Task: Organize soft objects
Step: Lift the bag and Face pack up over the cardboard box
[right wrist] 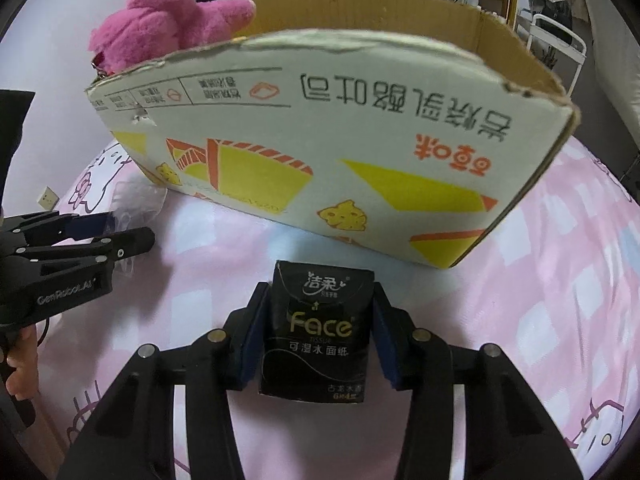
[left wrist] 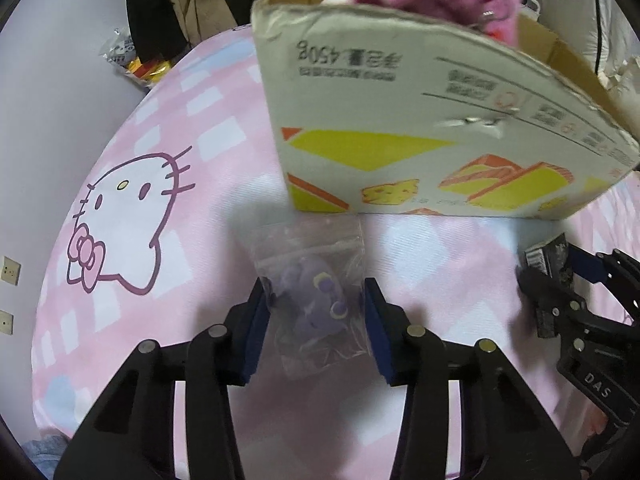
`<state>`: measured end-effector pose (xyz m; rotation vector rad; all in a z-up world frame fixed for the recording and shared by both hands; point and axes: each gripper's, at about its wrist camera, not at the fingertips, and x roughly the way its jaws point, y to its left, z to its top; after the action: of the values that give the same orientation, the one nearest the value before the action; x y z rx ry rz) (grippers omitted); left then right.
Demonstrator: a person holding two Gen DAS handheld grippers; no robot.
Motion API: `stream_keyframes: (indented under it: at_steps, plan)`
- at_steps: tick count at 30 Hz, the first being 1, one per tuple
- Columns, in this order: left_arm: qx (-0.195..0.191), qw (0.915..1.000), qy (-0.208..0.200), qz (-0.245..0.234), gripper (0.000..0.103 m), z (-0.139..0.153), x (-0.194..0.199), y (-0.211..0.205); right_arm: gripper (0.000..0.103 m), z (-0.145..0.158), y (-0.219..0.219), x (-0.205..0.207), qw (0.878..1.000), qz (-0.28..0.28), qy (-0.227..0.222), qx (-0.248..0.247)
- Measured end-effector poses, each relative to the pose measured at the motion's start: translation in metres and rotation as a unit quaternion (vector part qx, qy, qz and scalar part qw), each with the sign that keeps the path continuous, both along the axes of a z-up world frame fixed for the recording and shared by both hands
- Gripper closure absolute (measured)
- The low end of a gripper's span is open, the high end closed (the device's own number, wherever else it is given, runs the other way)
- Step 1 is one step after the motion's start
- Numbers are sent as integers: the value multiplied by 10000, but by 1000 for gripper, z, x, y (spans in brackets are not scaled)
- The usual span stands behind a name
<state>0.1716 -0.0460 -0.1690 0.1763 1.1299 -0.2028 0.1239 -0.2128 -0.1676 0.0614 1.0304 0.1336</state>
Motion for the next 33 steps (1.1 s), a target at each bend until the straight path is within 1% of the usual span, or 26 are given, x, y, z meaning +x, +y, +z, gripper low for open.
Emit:
stream_keyframes:
  at_steps: [3,6,10,13,15,17,19,21,25,28,30,32,33]
  plan:
    - [-10,9999,-152,-4,59,10,-11,3,53,9,-2,-5,9999,-32,-142,59]
    - [-58,9989,-461,-14,59,28,-24,7,53,27,-4,-14,9991,-46,-422,40]
    - [-240,9943,-1035,-21,59,63,-45,13,53,59,-13,-30,9962,-46,-850,159]
    - [-344,9900,-1368,37,59,85,-57,21,53,75,-14,-38,9935,-60,-1124,181]
    - [-345,9864,-1608,47,59,100,-55,30,53,87,-15,-45,9905,-88,-1351,235]
    - [-376,9808,-1914,27,59,120,-60,35,53,99,-18,-47,9881,-104,-1518,237]
    - [-432,9735,-2246,8,59,141,-67,37,53,115,-24,-51,9845,-117,-1739,210]
    - [-503,9674,-2481,-17,59,157,-72,37,53,126,-28,-54,9814,-142,-1905,195]
    - [-627,9572,-2824,-71,59,188,-72,39,52,149,-38,-53,9746,-190,-2219,221]
    - [-741,9515,-2983,-128,59,206,-66,38,52,168,-40,-53,9700,-146,-2417,228]
    - [-743,9482,-3087,-114,59,214,-62,34,52,181,-43,-47,9666,-109,-2537,338]
    - [-685,9430,-3256,-55,59,220,-55,30,52,188,-44,-43,9649,-106,-2600,350]
    - [-707,9421,-3276,-112,59,223,-51,26,53,192,-45,-38,9642,-112,-2629,321]
